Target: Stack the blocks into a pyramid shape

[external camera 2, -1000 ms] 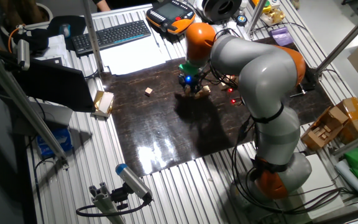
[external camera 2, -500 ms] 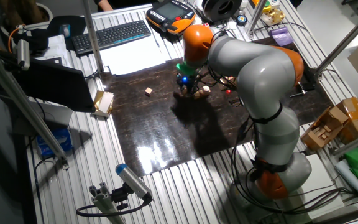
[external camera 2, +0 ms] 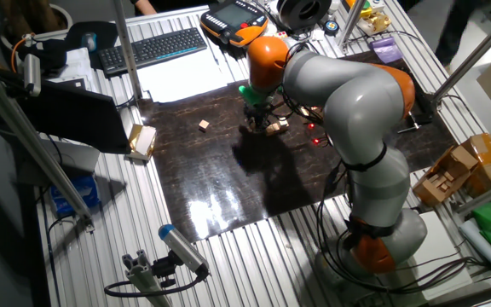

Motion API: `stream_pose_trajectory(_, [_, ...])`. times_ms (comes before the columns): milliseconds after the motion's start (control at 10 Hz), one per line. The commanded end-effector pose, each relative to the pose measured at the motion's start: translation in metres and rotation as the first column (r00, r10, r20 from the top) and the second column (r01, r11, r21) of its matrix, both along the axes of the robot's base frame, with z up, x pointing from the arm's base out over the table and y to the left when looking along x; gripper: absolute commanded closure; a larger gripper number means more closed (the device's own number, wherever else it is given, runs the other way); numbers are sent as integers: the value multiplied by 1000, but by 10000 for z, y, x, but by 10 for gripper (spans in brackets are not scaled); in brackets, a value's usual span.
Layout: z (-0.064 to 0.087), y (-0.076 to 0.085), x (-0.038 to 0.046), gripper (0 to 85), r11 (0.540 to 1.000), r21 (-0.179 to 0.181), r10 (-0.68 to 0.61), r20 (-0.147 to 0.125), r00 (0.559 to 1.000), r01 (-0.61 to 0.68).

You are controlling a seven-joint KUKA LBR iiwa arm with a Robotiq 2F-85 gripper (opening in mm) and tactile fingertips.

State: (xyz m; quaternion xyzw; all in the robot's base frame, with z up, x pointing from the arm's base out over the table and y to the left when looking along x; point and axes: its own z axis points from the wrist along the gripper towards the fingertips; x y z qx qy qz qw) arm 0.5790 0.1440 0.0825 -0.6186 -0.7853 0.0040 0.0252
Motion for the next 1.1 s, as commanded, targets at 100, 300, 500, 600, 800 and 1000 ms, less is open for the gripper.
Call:
stream_pose_trajectory(100, [30, -86, -9, 517, 999, 30, -26, -10, 1000, 26])
stream_pose_trajectory(300, [40, -165, -64, 517, 1000, 25, -14, -2, 1000, 14])
stream_pose_trajectory(500, [99, -262, -88, 503, 1000, 5, -16, 1, 1000, 16])
stream_pose_trajectory(600, [136, -346, -83, 500, 1000, 15, -5, -1, 1000, 5])
stream_pose_trajectory(800, [163, -449, -88, 503, 1000, 18, -7, 5, 1000, 7])
stream_pose_trajectory(1000, [115, -531, -110, 503, 1000, 8, -18, 15, 1000, 18])
